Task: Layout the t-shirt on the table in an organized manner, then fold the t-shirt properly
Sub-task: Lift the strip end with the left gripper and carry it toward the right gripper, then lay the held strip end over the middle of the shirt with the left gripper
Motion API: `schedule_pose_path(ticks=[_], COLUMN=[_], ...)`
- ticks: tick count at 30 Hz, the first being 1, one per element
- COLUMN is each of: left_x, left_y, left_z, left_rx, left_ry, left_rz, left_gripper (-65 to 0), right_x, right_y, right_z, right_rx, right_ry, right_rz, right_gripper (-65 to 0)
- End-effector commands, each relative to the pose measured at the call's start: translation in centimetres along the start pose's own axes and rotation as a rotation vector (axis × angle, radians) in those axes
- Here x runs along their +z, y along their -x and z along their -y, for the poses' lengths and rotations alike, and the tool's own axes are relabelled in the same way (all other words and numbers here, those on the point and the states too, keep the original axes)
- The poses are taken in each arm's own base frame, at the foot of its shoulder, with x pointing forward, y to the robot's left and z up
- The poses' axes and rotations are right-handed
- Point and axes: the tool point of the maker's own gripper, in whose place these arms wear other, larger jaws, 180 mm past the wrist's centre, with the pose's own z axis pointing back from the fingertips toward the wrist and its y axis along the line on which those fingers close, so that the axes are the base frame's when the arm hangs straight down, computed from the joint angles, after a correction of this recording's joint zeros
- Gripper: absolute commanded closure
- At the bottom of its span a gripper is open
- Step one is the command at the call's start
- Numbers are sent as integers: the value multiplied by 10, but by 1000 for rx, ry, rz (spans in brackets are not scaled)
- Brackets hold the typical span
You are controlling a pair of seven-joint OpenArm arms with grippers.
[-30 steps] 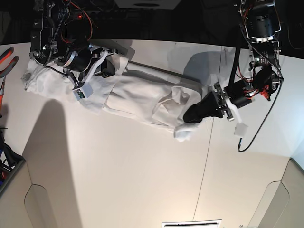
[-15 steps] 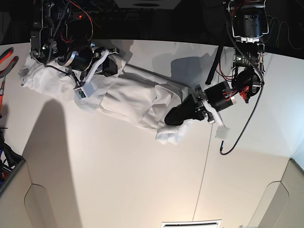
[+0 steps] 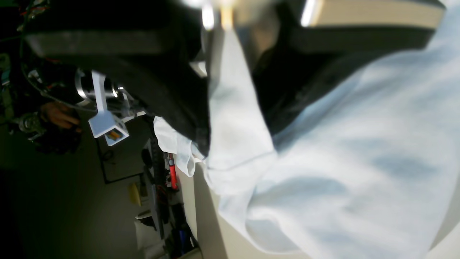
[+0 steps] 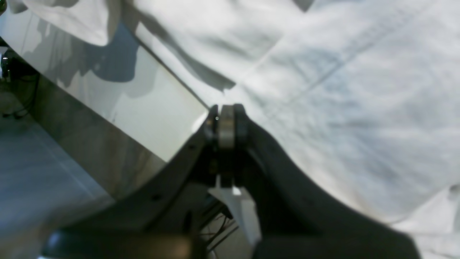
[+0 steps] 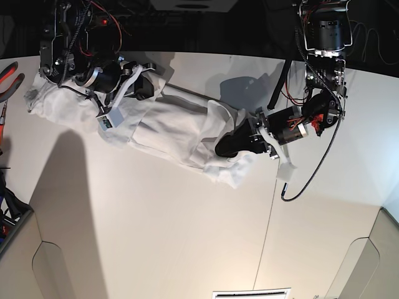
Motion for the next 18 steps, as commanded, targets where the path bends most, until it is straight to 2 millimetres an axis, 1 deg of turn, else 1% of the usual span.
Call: schedule_pose_path(ticks=[1, 5, 6, 11, 15, 18], left_x=[-1, -11, -15, -33, -43, -47], left_y=[-16, 2, 6, 26, 41, 43], left_z=[6, -6, -9, -12, -14, -15], left_rx=[-44, -134, -165, -321, -445, -538], left_ry=[11, -80, -101, -159, -192, -219], left_rz=[35, -56, -77, -164, -248, -309], left_gripper=[-187, -307, -322, -325, -326, -327], right_x=[3, 3, 3, 3, 3, 3], right_y=[-11, -11, -11, -11, -10, -10], right_z=[-3, -3, -3, -3, -3, -3], right_rx=[10, 10, 10, 10, 10, 10], right_ry=[-13, -13, -13, -13, -13, -13], right_rz=[37, 37, 38, 36, 33, 33], right_gripper=[0, 0, 0, 0, 0, 0])
